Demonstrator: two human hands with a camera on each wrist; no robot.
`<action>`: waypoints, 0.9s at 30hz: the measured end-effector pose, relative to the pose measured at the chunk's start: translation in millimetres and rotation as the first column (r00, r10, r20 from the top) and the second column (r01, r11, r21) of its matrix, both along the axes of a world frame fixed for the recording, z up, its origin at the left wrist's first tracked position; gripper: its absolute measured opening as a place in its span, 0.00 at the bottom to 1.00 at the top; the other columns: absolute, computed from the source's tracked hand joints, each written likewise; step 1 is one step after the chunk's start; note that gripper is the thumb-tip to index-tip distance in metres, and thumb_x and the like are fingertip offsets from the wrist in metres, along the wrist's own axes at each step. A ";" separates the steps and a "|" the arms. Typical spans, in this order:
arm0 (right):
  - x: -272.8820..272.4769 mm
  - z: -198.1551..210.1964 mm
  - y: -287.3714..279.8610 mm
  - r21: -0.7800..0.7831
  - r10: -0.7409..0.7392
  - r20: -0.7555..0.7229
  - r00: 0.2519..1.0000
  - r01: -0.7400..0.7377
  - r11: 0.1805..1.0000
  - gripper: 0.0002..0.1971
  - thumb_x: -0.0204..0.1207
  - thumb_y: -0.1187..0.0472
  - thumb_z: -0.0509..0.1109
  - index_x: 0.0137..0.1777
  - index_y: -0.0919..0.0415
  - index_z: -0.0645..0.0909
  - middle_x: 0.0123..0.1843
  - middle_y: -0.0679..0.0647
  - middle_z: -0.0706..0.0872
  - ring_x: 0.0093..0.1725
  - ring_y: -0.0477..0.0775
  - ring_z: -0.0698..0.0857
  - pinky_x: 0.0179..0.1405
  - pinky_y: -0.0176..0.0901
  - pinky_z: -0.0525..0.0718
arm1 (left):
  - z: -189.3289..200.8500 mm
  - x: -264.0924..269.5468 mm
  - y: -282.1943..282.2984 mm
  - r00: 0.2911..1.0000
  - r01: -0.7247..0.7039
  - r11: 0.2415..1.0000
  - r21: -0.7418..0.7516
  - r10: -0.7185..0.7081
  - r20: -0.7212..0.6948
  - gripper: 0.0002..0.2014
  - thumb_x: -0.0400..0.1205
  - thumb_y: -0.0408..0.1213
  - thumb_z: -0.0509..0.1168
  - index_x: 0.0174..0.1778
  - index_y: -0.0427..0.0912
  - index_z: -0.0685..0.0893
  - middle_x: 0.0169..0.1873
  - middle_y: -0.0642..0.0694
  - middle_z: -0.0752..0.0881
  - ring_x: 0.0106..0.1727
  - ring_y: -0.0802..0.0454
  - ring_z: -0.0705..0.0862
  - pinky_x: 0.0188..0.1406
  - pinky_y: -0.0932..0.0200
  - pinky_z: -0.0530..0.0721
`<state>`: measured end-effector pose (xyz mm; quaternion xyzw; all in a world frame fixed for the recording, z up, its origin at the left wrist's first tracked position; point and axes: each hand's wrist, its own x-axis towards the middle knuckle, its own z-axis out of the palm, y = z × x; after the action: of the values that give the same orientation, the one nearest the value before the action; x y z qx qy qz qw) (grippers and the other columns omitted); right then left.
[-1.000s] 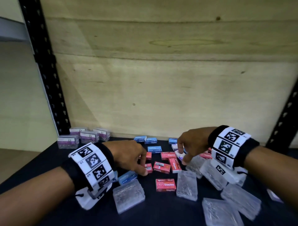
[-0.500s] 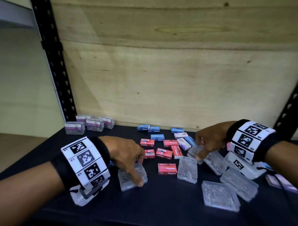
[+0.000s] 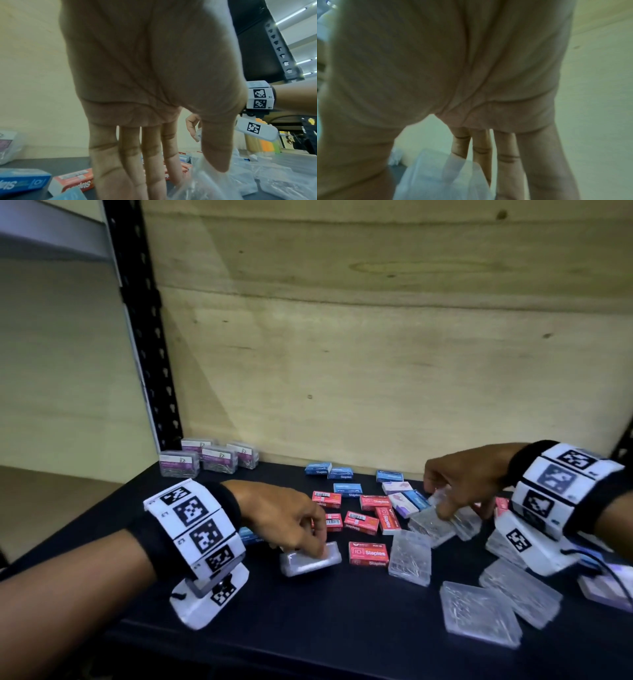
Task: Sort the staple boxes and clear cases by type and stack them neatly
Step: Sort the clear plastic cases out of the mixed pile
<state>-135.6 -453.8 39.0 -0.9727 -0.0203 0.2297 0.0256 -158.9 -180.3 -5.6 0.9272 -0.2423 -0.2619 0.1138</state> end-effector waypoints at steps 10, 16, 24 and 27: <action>2.5 -0.1 43.4 0.123 0.112 -0.071 0.991 -0.102 0.987 0.13 0.79 0.59 0.70 0.62 0.52 0.77 0.59 0.56 0.82 0.53 0.55 0.85 0.49 0.56 0.92 | -3.4 2.3 10.3 0.981 -0.139 0.975 -0.174 0.112 -0.159 0.15 0.90 0.47 0.55 0.65 0.47 0.83 0.51 0.46 0.89 0.34 0.55 0.89 0.42 0.64 0.86; 8.3 -4.1 48.3 0.159 0.192 -0.079 0.978 -0.178 0.971 0.12 0.81 0.58 0.69 0.62 0.47 0.79 0.51 0.49 0.84 0.43 0.46 0.84 0.52 0.52 0.90 | -5.0 2.5 10.1 0.980 -0.147 0.972 -0.184 0.117 -0.162 0.17 0.83 0.50 0.67 0.65 0.47 0.81 0.52 0.52 0.88 0.40 0.51 0.91 0.49 0.61 0.87; 17.1 -5.9 56.6 0.250 0.245 0.030 0.969 -0.245 0.937 0.19 0.82 0.58 0.71 0.69 0.49 0.70 0.47 0.49 0.86 0.38 0.44 0.86 0.32 0.32 0.81 | 3.6 9.5 18.9 0.990 -0.120 0.969 -0.217 0.101 -0.095 0.16 0.84 0.41 0.69 0.67 0.45 0.80 0.53 0.52 0.87 0.39 0.51 0.90 0.49 0.60 0.88; 26.6 -6.2 64.5 0.208 0.273 0.076 0.959 -0.283 0.936 0.18 0.81 0.54 0.71 0.66 0.50 0.70 0.52 0.50 0.87 0.46 0.47 0.88 0.40 0.35 0.82 | 14.7 14.9 33.0 0.990 -0.139 0.957 -0.253 0.127 -0.062 0.15 0.83 0.41 0.69 0.66 0.47 0.81 0.51 0.55 0.87 0.44 0.48 0.92 0.52 0.57 0.88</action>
<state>-109.0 -389.2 32.8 -0.9565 -0.1832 0.2048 0.0982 -144.0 -147.3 9.1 0.9127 -0.2086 -0.2407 0.2559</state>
